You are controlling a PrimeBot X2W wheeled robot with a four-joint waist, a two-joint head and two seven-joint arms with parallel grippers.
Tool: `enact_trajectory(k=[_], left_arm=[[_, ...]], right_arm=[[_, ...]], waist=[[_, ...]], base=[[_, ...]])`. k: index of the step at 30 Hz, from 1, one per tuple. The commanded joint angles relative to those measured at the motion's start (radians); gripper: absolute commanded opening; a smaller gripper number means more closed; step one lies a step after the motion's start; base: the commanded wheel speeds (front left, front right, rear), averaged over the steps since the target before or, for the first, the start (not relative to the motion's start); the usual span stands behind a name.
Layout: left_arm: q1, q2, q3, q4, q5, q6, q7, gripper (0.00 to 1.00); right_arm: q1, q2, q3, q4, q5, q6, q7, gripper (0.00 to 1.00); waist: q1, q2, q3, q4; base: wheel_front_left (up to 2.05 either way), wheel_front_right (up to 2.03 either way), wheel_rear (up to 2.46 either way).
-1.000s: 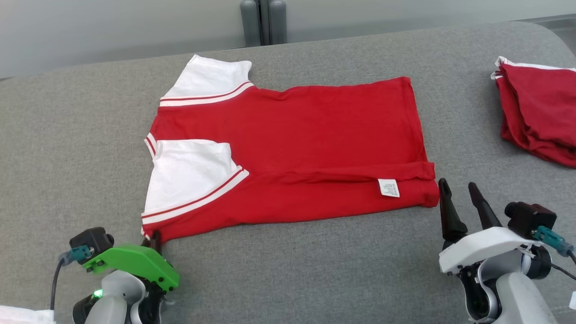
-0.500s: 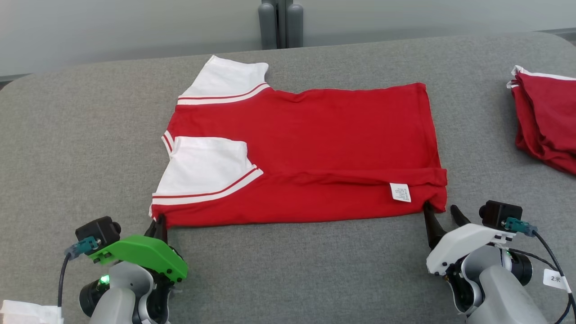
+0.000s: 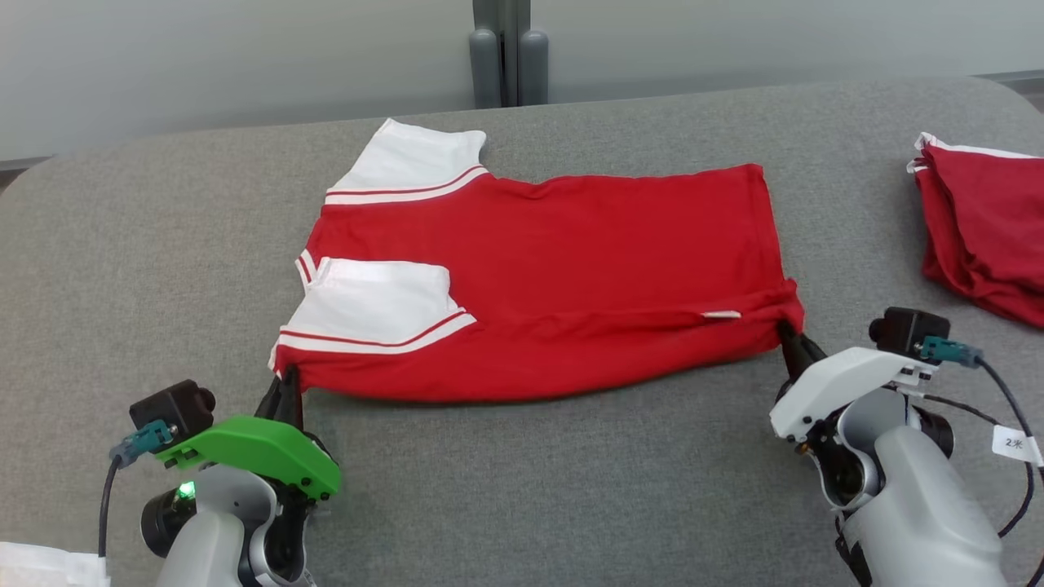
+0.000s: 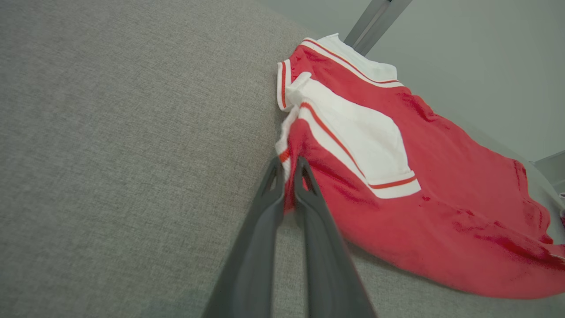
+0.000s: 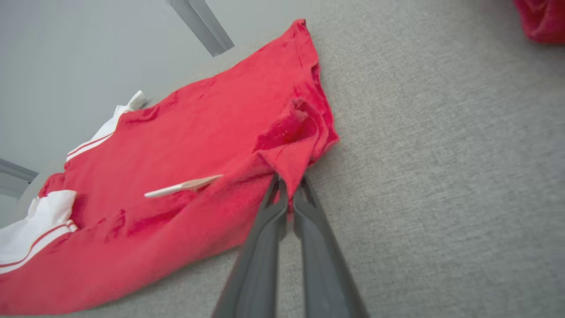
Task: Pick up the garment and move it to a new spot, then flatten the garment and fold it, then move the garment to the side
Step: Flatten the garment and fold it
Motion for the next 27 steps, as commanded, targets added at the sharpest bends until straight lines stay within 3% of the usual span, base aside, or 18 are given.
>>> enact_trajectory(k=[1,10,15,25,26,27], left_arm=[[-0.01,0.011,0.003,-0.014,0.002,-0.004,-0.006,0.0],[0.137,0.04,-0.017,-0.182,0.004,0.011,0.035,0.0],[0.299,0.054,-0.024,-0.301,0.003,0.058,0.072,0.0],[0.467,0.058,-0.051,-0.445,-0.004,0.116,0.14,0.0],[0.469,0.06,-0.049,-0.446,-0.001,0.12,0.142,0.2],[0.47,0.062,-0.048,-0.448,0.0,0.122,0.145,0.53]], right_arm=[[0.002,-0.014,-0.011,-0.027,0.006,-0.001,0.021,0.0],[0.188,-0.029,-0.059,-0.309,0.015,-0.001,0.19,0.0],[0.347,-0.018,-0.093,-0.445,0.001,-0.001,0.254,0.0],[0.529,-0.002,-0.135,-0.566,0.018,-0.001,0.282,0.0],[0.535,-0.001,-0.137,-0.569,0.02,-0.001,0.278,0.22],[0.541,-0.001,-0.139,-0.571,0.022,-0.001,0.273,0.81]], waist=[[0.0,0.0,-0.016,-0.006],[0.0,0.0,-0.059,-0.011],[0.0,0.0,-0.064,-0.004],[0.0,0.0,-0.052,0.002],[0.0,0.0,-0.052,-0.001],[0.0,0.0,-0.051,-0.005]], base=[[0.0,0.0,0.0],[0.0,0.0,0.0],[0.0,0.0,0.0],[0.0,0.0,0.0],[0.0,0.0,0.0],[0.0,0.0,0.0]])
